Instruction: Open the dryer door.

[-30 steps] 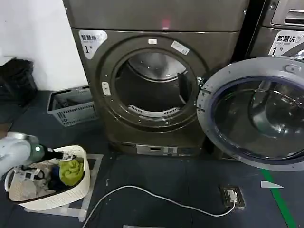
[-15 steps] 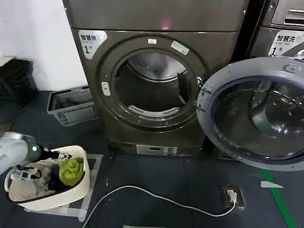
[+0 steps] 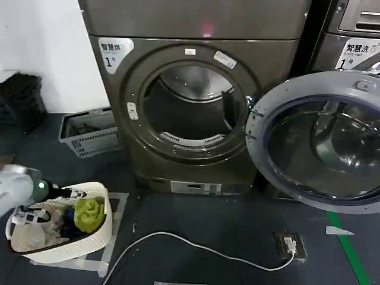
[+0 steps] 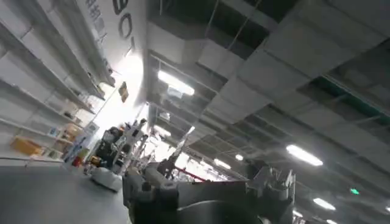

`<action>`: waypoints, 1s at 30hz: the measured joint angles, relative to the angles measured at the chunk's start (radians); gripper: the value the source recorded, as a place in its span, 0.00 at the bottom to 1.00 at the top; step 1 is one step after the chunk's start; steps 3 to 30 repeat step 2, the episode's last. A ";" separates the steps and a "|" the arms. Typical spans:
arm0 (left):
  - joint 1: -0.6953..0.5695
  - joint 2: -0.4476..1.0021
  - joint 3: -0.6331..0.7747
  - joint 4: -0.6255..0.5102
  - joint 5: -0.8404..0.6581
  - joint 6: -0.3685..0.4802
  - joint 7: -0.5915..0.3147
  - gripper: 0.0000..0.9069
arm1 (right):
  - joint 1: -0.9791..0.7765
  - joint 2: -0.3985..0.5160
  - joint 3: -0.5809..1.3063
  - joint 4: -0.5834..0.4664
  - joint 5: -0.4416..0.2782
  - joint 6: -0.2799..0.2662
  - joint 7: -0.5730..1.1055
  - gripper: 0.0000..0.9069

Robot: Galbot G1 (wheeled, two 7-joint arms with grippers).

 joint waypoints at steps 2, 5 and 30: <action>-0.002 0.000 0.001 0.007 0.000 0.000 0.000 1.00 | -0.001 -0.002 0.000 0.001 0.000 -0.001 -0.001 1.00; -0.002 0.000 0.001 0.007 0.000 0.000 0.000 1.00 | -0.001 -0.002 0.000 0.001 0.000 -0.001 -0.001 1.00; -0.002 0.000 0.001 0.007 0.000 0.000 0.000 1.00 | -0.001 -0.002 0.000 0.001 0.000 -0.001 -0.001 1.00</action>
